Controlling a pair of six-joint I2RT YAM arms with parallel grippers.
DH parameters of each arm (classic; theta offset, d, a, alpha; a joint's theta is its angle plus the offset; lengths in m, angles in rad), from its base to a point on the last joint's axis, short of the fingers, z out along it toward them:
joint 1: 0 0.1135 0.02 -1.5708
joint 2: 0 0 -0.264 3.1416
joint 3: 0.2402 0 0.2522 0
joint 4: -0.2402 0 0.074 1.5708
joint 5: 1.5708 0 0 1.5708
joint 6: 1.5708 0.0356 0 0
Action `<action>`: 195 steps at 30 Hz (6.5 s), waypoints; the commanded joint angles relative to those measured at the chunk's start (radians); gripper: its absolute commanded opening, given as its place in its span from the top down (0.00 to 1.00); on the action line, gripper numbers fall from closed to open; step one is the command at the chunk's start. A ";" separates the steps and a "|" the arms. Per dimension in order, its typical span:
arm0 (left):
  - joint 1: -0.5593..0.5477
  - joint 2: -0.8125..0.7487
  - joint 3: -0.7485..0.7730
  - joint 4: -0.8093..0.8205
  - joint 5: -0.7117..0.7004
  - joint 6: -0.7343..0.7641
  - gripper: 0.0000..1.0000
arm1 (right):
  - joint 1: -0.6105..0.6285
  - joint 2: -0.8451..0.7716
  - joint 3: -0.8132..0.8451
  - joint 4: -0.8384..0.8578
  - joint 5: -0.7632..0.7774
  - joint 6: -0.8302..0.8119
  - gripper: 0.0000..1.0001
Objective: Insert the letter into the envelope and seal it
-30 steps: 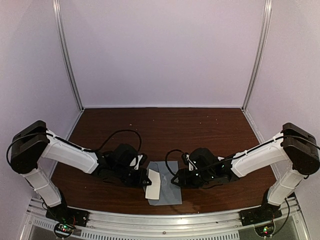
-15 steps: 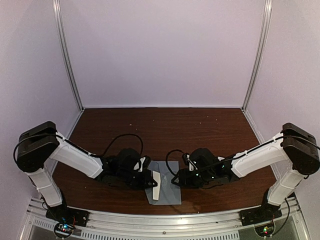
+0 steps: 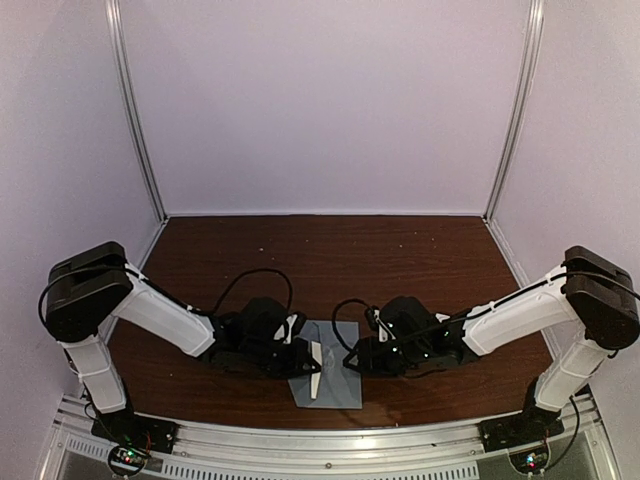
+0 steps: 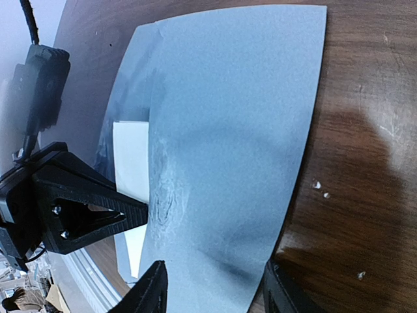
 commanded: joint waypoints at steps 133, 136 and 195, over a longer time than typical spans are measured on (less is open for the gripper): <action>0.173 -0.459 0.043 -0.368 -0.248 0.325 0.22 | -0.499 -0.317 -0.232 -0.180 0.012 -0.322 0.07; 0.173 -0.456 0.046 -0.368 -0.248 0.326 0.22 | -0.498 -0.303 -0.255 -0.136 -0.027 -0.307 0.08; -0.069 0.365 0.596 -0.040 0.075 0.238 0.42 | -0.422 -0.276 -0.245 0.013 -0.223 -0.179 0.28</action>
